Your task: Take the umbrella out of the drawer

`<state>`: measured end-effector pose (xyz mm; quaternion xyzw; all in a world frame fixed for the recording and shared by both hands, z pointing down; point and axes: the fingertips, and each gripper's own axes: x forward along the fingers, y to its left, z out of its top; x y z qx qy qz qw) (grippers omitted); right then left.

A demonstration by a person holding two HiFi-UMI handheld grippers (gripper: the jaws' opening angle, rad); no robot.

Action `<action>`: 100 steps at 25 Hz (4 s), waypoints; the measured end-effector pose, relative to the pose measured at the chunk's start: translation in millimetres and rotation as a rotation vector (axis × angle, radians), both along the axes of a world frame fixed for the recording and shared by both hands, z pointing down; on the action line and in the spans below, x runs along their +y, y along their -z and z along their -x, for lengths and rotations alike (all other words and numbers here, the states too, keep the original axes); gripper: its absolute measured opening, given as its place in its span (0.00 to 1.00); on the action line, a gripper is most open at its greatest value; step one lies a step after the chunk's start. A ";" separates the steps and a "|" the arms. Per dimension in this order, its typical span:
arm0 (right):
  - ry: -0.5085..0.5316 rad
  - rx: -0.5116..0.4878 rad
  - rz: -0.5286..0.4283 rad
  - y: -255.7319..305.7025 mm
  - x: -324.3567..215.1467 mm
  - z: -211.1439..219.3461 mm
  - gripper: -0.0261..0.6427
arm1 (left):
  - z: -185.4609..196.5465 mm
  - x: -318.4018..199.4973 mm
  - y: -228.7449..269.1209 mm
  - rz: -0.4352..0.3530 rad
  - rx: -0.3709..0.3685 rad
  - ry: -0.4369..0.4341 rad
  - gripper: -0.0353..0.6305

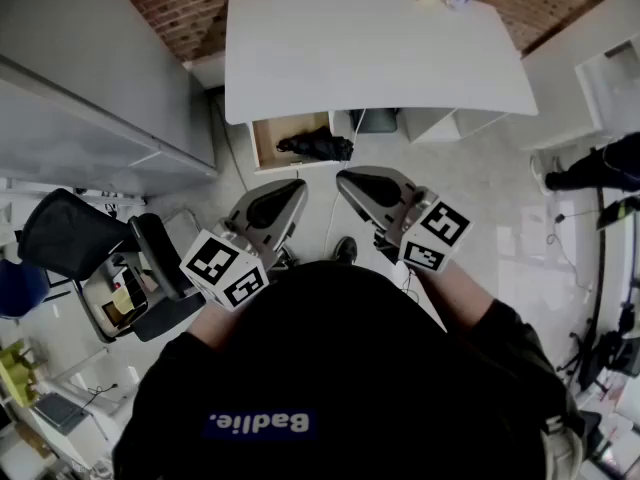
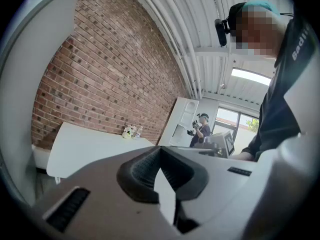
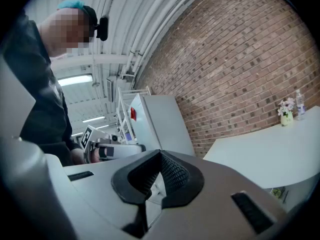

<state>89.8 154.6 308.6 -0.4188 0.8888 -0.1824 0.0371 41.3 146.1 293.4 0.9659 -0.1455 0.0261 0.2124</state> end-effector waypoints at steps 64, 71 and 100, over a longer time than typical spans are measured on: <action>0.254 0.460 0.241 -219.5 -199.8 1.6 0.08 | 41.4 -199.4 -42.2 0.018 -0.019 0.295 0.05; 0.303 0.643 0.313 -286.9 -192.7 22.8 0.09 | 67.3 -204.2 -62.3 0.064 -0.032 0.268 0.05; 0.416 1.209 0.576 -513.0 -206.2 -11.9 0.40 | 129.3 -197.4 -128.3 0.148 -0.051 0.323 0.05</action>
